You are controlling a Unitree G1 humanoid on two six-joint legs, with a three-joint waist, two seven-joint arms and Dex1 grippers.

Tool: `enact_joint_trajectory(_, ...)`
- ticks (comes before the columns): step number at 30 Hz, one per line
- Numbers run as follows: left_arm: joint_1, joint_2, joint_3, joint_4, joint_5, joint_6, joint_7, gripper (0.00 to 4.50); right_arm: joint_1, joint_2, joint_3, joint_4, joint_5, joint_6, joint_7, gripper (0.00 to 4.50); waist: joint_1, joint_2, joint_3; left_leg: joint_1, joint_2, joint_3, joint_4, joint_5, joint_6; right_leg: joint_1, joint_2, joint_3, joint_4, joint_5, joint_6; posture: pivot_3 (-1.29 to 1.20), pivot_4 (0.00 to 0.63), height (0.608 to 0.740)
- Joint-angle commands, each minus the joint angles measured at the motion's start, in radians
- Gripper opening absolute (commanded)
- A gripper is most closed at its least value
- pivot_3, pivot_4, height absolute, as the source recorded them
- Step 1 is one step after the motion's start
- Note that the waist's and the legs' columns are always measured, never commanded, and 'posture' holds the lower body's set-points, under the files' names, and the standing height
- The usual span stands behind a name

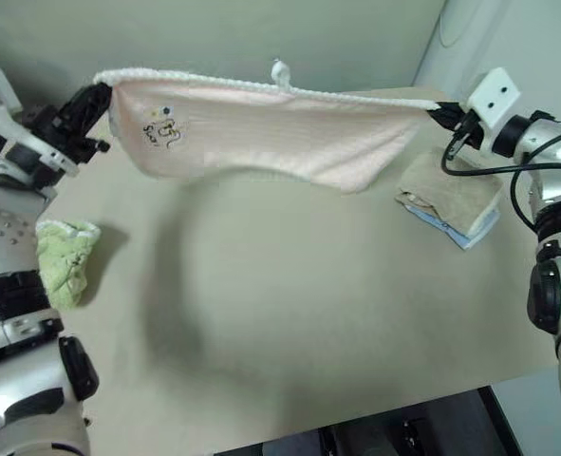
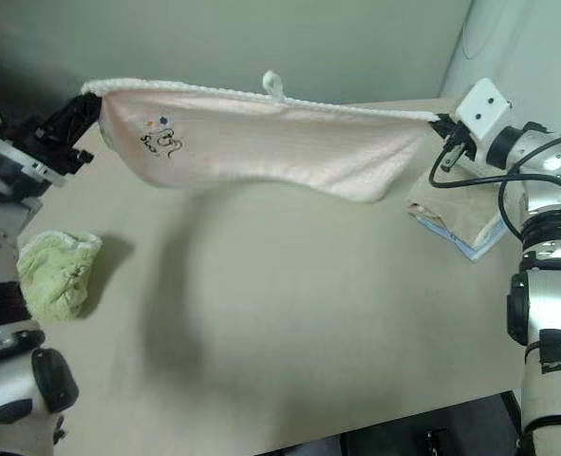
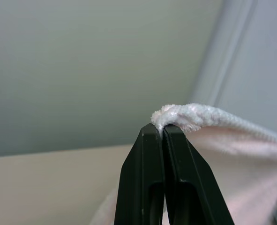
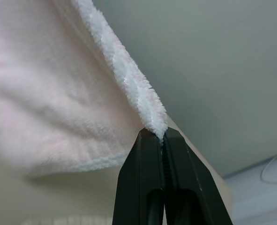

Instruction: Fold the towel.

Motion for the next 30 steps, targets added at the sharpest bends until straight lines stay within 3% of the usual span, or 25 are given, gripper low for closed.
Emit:
enact_joint_trajectory(1, 0.151, 0.054, 0.091, -0.142, -0.057, 0.071, -0.075, 0.02, 0.053, -0.051, -0.055, -0.121, 0.099, 0.055, 0.146, 0.00, -0.009, 0.000, 0.000, 0.000, 0.000, 0.000, 0.000, 0.000, 0.000, 0.000, 0.000, 0.000, 0.000, -0.001, 0.001, 0.00, 0.150, 0.740)
enact_joint_trajectory(7, 0.612, 0.078, 0.212, -0.393, -0.119, 0.187, -0.214, 0.02, 0.415, -0.111, -0.038, -0.552, 0.233, 0.323, 0.400, 0.00, -0.024, -0.003, -0.002, 0.001, 0.000, 0.000, 0.000, 0.000, 0.000, 0.000, 0.001, 0.000, -0.001, -0.001, 0.002, 0.00, 0.150, 0.740)
enact_joint_trajectory(11, 0.827, 0.071, 0.288, -0.484, -0.143, 0.226, -0.267, 0.02, 0.650, -0.163, -0.022, -0.827, 0.295, 0.508, 0.488, 0.00, -0.021, -0.003, 0.000, 0.003, 0.000, 0.000, -0.001, -0.001, 0.001, 0.000, 0.001, 0.000, 0.001, -0.003, 0.001, 0.00, 0.150, 0.740)
enact_joint_trajectory(15, 0.953, 0.067, 0.285, -0.570, -0.122, 0.225, -0.282, 0.02, 0.741, -0.197, 0.002, -0.903, 0.280, 0.545, 0.515, 0.00, -0.005, -0.003, 0.001, 0.024, 0.000, 0.000, 0.000, -0.007, 0.013, 0.024, 0.001, 0.000, 0.001, 0.001, 0.003, 0.00, 0.150, 0.740)
enact_joint_trajectory(18, 0.960, 0.056, 0.268, -0.606, -0.119, 0.213, -0.259, 0.02, 0.678, -0.180, 0.018, -0.834, 0.238, 0.510, 0.483, 0.00, 0.005, -0.005, 0.001, 0.042, -0.003, 0.001, 0.001, -0.008, 0.014, 0.043, 0.000, 0.002, -0.003, 0.000, 0.004, 0.00, 0.150, 0.740)
enact_joint_trajectory(24, 0.786, 0.034, 0.238, -0.529, -0.117, 0.210, -0.133, 0.02, 0.480, -0.125, 0.062, -0.645, 0.158, 0.407, 0.432, 0.00, 0.030, -0.005, 0.000, 0.042, -0.005, -0.001, 0.001, -0.009, 0.016, 0.041, -0.001, 0.000, 0.001, -0.001, 0.002, 0.00, 0.150, 0.740)
enact_joint_trajectory(30, 0.594, 0.039, 0.056, -0.294, 0.135, 0.073, -0.030, 0.02, 0.238, -0.025, 0.176, -0.281, -0.050, 0.208, 0.252, 0.00, 0.029, -0.004, 0.000, 0.039, -0.004, -0.002, -0.003, -0.010, 0.017, 0.034, 0.001, 0.001, 0.002, -0.001, 0.001, 0.00, 0.150, 0.740)
